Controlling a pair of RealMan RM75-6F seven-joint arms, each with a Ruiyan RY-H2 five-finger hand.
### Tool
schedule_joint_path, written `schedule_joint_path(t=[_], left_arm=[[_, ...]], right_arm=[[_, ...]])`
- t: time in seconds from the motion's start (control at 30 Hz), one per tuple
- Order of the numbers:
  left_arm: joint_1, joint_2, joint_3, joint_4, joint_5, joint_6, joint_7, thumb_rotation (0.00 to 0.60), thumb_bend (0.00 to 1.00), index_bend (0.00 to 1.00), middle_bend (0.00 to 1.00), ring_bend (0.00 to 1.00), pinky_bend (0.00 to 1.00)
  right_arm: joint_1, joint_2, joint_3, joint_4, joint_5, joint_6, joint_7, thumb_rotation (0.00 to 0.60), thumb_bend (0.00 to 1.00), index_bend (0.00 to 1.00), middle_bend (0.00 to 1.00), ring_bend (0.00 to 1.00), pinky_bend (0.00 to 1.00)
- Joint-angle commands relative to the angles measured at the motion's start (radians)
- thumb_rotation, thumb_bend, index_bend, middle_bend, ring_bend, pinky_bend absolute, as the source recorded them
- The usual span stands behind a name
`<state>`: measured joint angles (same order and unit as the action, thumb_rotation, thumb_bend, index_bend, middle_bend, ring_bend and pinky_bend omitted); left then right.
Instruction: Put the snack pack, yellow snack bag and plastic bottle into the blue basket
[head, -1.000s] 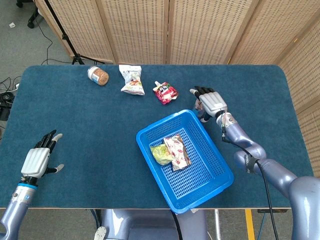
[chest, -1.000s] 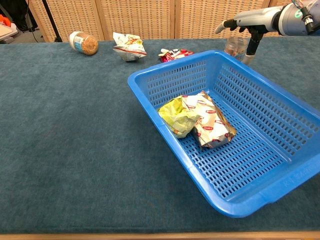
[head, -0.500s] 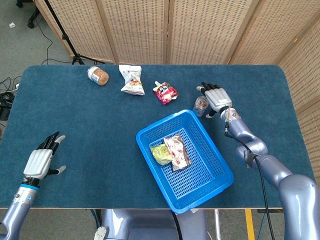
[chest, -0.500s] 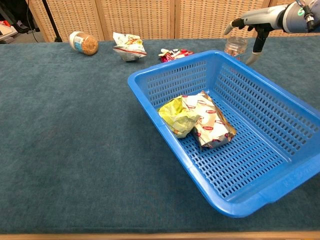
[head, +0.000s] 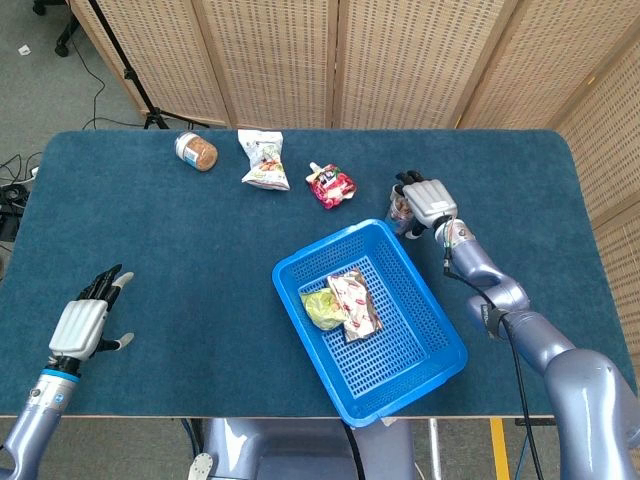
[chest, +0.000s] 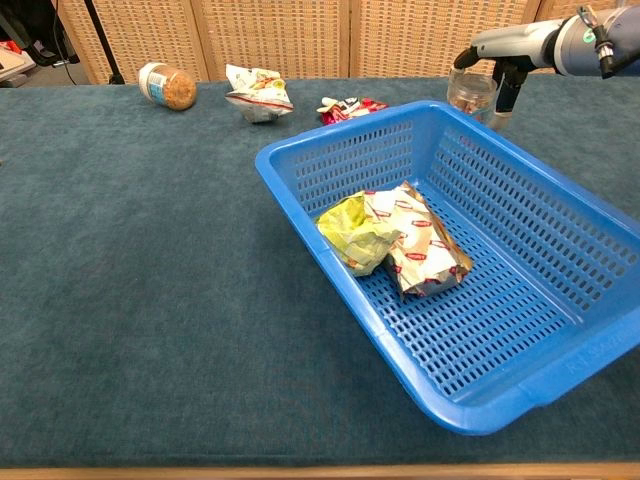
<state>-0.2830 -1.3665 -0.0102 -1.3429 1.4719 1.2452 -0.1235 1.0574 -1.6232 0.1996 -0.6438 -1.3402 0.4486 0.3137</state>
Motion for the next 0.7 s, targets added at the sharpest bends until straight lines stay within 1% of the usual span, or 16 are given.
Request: schedule_joint_path(t=[0.03, 0.27, 0.57, 0.7], left_arm=[[0.0, 0.0, 0.001, -0.001, 0.002, 0.001, -0.001, 0.6, 0.17, 0.13, 0.0, 0.05, 0.21], [-0.001, -0.002, 0.003, -0.003, 0.004, -0.001, 0.002, 0.6, 0.18, 0.13, 0.0, 0.05, 0.2], [-0.001, -0.002, 0.004, -0.005, 0.01, 0.003, -0.005, 0.6, 0.18, 0.13, 0.0, 0.05, 0.21], [0.0, -0.001, 0.005, -0.006, 0.013, 0.005, -0.01, 0.6, 0.18, 0.13, 0.0, 0.05, 0.21]], right_arm=[[0.0, -0.004, -0.003, 0.01, -0.002, 0.005, 0.004, 0.6, 0.13, 0.39, 0.17, 0.12, 0.31], [-0.006, -0.008, -0.01, 0.021, -0.006, 0.022, 0.005, 0.6, 0.13, 0.47, 0.26, 0.22, 0.4], [-0.018, 0.007, -0.006, -0.005, 0.011, 0.043, -0.027, 0.6, 0.15, 0.63, 0.38, 0.34, 0.5], [-0.022, 0.017, 0.003, -0.026, 0.027, 0.058, -0.056, 0.6, 0.16, 0.69, 0.46, 0.39, 0.54]])
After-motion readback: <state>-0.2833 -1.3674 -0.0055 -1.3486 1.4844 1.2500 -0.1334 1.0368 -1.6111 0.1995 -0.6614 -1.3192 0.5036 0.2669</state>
